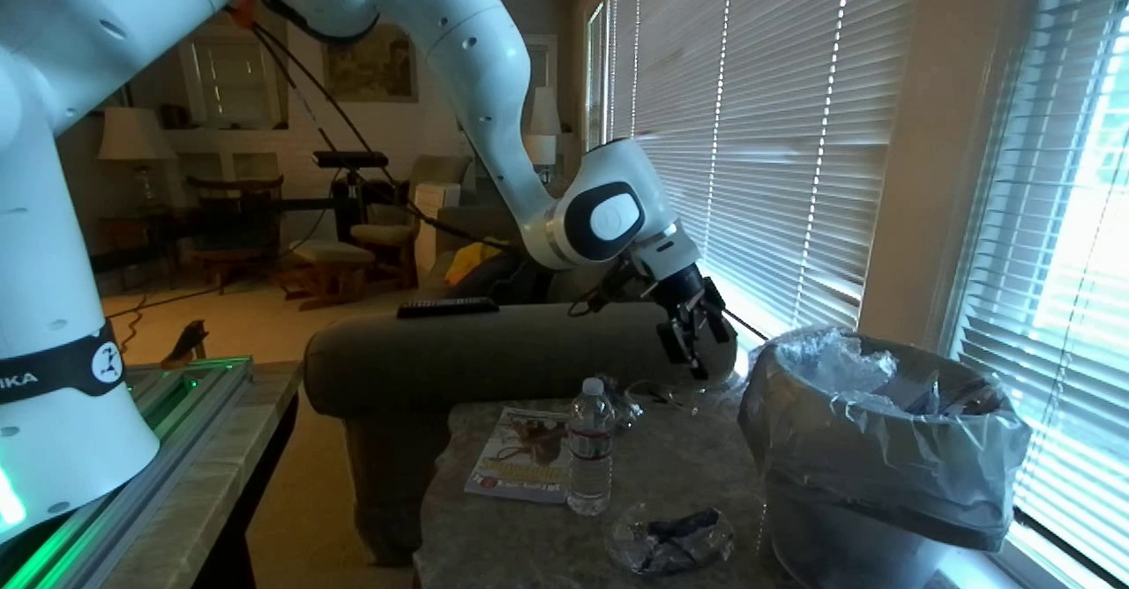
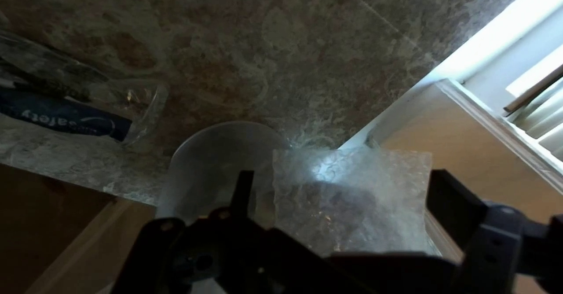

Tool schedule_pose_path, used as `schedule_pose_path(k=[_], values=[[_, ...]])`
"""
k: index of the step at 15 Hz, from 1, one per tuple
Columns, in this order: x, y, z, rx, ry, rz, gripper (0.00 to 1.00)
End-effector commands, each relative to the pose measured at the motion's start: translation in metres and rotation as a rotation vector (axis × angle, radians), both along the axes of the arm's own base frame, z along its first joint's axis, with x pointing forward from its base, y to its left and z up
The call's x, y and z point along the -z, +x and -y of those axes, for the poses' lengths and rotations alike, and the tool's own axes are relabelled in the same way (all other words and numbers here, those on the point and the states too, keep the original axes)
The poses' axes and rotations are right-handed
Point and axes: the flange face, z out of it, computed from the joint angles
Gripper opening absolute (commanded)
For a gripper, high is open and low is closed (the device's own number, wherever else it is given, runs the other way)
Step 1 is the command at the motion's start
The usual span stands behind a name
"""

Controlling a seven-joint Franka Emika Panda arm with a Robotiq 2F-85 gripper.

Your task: Put the plastic inside the rubbish can

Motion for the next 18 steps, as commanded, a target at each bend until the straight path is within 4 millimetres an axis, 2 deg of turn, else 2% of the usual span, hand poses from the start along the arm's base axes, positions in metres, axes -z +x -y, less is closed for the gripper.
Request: schedule_pose_path(k=[1,8,18], values=[[0.011,-0.003,-0.004,0.027,-0.046,0.043,1.0],[0.034,0.002,-0.004,0.037,-0.096,0.039,1.0],[0.045,0.022,-0.004,-0.029,-0.146,0.099,1.0]])
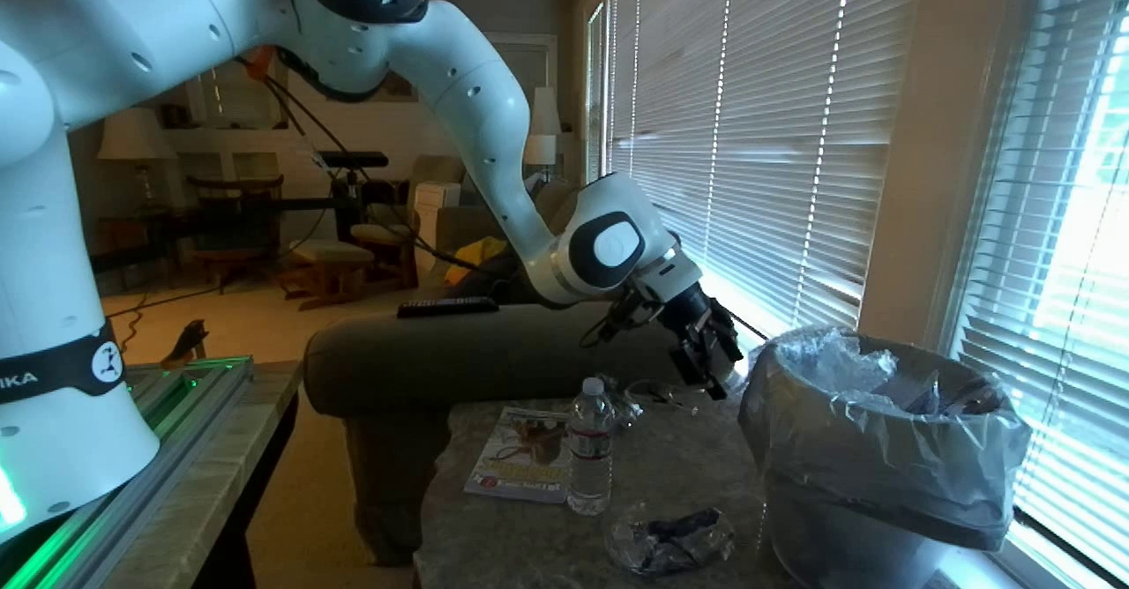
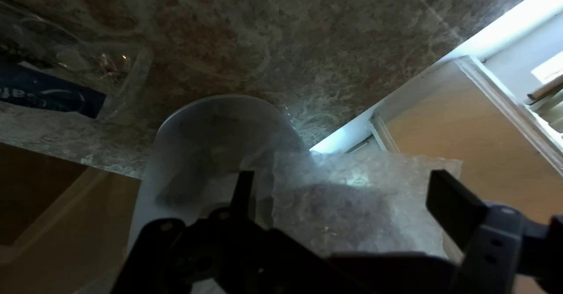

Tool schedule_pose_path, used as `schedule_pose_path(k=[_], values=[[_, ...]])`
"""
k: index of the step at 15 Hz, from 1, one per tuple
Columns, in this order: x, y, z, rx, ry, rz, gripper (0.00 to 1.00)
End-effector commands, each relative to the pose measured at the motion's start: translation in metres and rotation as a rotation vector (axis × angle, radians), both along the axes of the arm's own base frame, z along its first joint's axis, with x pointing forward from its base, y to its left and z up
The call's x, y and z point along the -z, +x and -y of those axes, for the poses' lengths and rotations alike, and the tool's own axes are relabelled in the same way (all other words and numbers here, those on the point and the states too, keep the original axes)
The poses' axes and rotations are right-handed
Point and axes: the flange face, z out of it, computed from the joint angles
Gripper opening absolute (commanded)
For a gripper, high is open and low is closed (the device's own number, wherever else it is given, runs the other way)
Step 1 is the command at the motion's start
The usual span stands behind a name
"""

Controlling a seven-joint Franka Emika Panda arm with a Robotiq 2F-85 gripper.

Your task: Put the plastic inside the rubbish can

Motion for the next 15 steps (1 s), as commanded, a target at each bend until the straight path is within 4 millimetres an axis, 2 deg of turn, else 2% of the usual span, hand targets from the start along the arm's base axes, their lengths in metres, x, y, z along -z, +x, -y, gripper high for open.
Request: schedule_pose_path(k=[1,4,5,6,15], values=[[0.009,0.012,0.0,-0.02,-0.026,0.035,1.0],[0.014,0.018,0.0,-0.028,-0.041,0.04,1.0],[0.015,0.019,0.001,-0.03,-0.046,0.042,0.91],[0.015,0.02,0.0,-0.034,-0.056,0.039,0.74],[0.013,0.023,-0.004,-0.093,-0.088,0.028,0.09]])
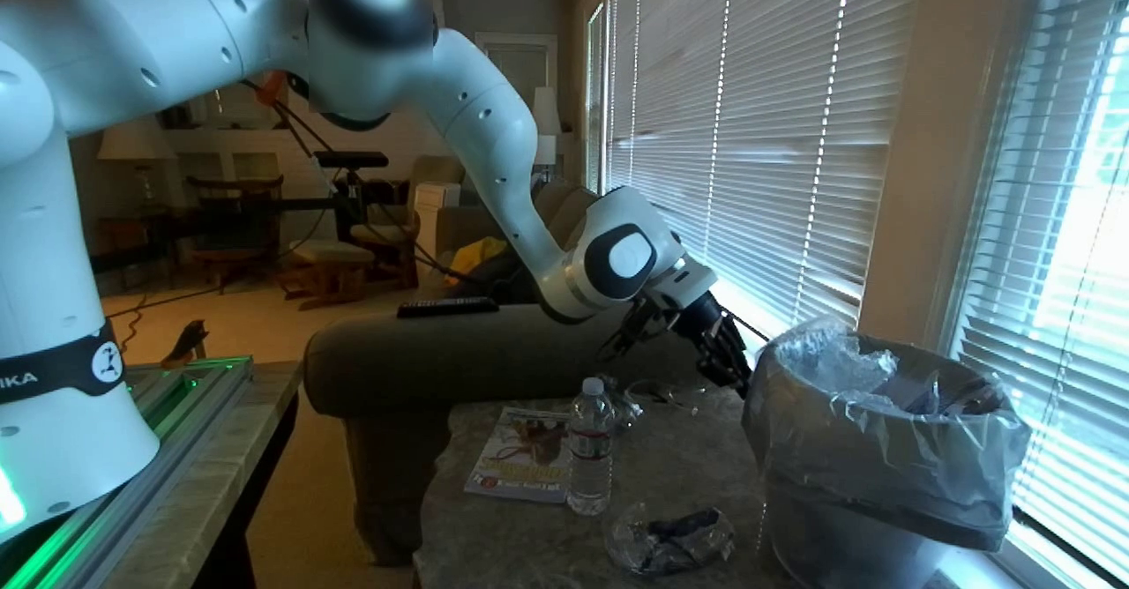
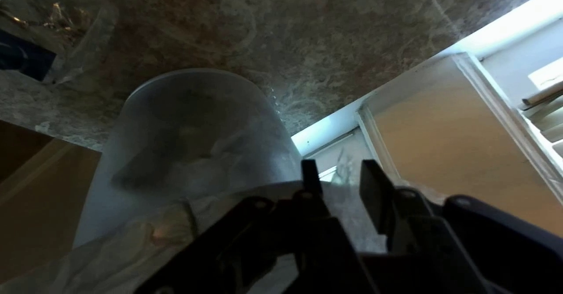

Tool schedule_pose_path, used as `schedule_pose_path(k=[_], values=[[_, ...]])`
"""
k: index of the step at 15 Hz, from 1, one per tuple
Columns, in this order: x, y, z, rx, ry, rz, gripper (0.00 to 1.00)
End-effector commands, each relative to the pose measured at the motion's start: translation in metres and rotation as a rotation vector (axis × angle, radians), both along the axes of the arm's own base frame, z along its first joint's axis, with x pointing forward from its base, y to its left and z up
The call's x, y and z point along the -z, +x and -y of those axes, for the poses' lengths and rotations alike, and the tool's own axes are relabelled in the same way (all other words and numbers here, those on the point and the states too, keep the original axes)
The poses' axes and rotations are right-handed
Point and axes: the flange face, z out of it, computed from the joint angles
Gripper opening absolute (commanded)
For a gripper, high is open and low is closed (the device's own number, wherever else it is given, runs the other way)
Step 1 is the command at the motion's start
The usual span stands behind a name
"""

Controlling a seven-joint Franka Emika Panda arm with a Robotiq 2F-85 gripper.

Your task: Put the plastic inside the rubbish can

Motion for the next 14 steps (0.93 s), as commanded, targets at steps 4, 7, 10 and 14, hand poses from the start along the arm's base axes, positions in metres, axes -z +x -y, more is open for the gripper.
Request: schedule_pose_path(k=[4,7,10,14], values=[[-0.004,0.002,-0.004,-0.04,-0.015,-0.001,0.0],[-0.016,-0.004,-0.004,-0.049,-0.017,-0.029,0.01],[-0.037,-0.01,-0.001,-0.07,-0.012,-0.059,0.01],[-0.083,-0.022,0.004,-0.12,0.035,-0.129,0.01]])
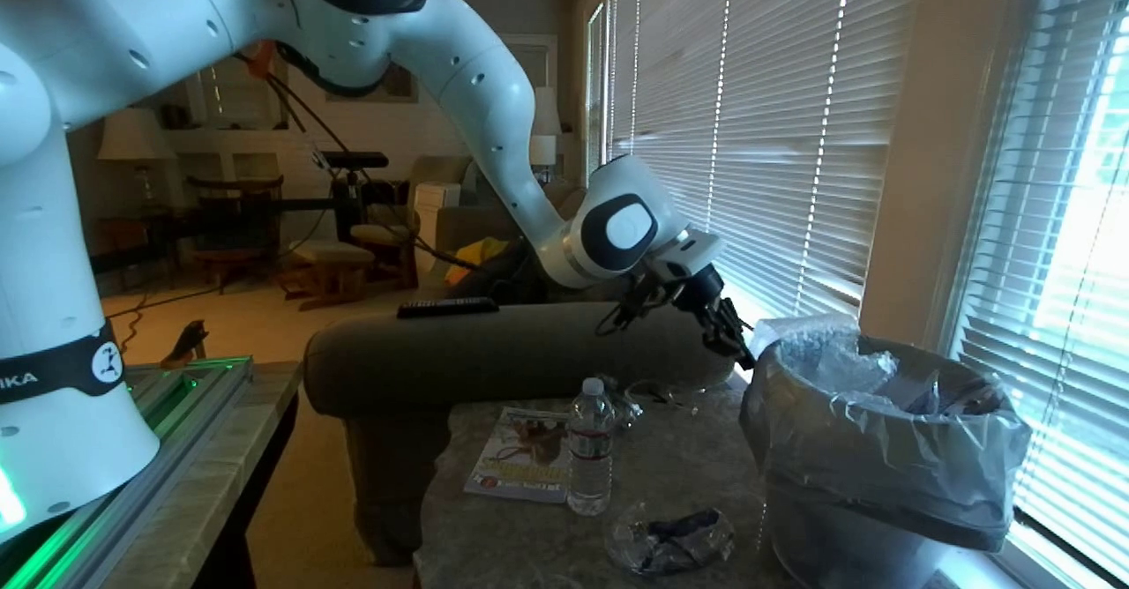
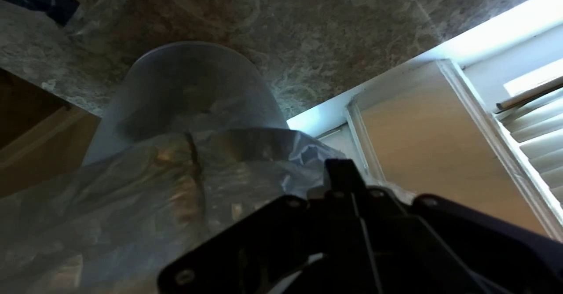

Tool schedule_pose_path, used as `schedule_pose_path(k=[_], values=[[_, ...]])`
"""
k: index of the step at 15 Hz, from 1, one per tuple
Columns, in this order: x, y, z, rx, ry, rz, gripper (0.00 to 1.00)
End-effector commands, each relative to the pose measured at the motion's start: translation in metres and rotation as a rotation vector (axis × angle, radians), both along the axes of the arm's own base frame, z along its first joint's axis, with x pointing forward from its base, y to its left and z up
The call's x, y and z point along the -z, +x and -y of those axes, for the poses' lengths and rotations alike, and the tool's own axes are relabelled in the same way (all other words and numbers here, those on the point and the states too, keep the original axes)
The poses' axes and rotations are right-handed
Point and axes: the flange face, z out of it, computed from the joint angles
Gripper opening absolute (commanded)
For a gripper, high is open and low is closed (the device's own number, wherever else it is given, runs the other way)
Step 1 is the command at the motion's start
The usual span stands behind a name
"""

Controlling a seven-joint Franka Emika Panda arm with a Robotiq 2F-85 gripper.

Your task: Put the plastic inside the rubbish can

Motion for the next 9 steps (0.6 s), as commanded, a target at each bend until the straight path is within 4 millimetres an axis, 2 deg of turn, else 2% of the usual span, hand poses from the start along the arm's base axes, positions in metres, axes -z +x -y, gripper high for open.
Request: schedule_pose_path(k=[1,5,8,9], values=[[-0.052,-0.022,0.002,-0.054,0.078,-0.093,0.02],[-0.115,-0.029,0.017,-0.063,0.194,-0.126,0.01],[-0.15,-0.026,0.038,0.007,0.291,-0.179,0.01],[-0.156,-0.025,0.047,0.047,0.318,-0.203,0.01]])
